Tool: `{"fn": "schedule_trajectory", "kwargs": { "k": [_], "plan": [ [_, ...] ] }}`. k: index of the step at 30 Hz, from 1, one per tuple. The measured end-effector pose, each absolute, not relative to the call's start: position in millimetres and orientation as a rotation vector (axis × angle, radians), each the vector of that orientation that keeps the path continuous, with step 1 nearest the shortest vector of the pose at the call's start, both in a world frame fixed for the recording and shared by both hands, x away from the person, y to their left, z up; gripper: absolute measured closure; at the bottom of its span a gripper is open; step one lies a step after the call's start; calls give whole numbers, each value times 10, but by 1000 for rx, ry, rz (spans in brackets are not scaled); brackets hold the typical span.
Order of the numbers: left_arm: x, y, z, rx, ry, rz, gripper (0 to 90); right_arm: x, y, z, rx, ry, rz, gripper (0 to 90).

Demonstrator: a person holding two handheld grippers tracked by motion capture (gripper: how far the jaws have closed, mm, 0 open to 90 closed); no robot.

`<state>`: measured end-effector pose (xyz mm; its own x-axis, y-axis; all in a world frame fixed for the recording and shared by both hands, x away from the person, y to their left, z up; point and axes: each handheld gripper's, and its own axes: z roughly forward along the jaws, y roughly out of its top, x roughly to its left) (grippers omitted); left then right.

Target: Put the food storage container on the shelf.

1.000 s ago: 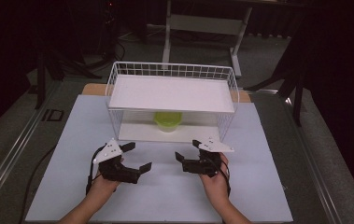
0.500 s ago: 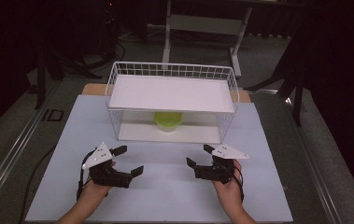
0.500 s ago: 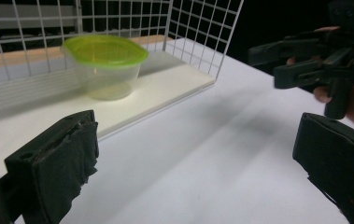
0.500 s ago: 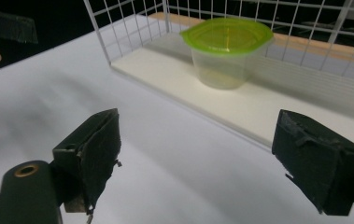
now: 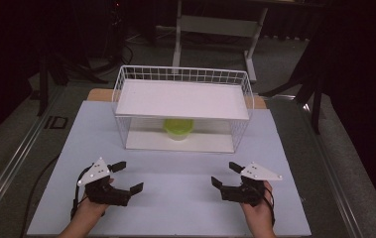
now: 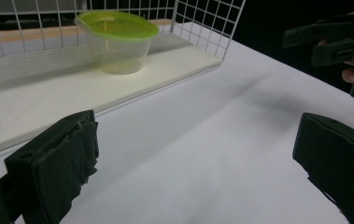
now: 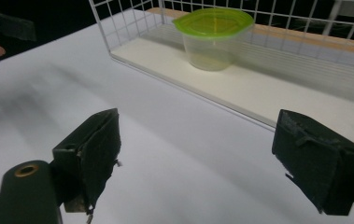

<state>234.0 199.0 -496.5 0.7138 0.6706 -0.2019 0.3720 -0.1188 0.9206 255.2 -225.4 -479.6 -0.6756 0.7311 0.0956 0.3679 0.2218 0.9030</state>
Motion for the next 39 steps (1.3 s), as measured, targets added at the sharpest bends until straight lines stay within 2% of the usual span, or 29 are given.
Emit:
{"fn": "schedule_trajectory", "kwargs": {
  "k": [21,39],
  "plan": [
    [2199,2223,-5015,1731,876,342,12,2409,-2592,-4864,1001,2203,1390,153],
    [2195,2266,-5115,1699,876,350,12,2527,-2682,-5029,1021,2207,1400,154]
  ]
}}
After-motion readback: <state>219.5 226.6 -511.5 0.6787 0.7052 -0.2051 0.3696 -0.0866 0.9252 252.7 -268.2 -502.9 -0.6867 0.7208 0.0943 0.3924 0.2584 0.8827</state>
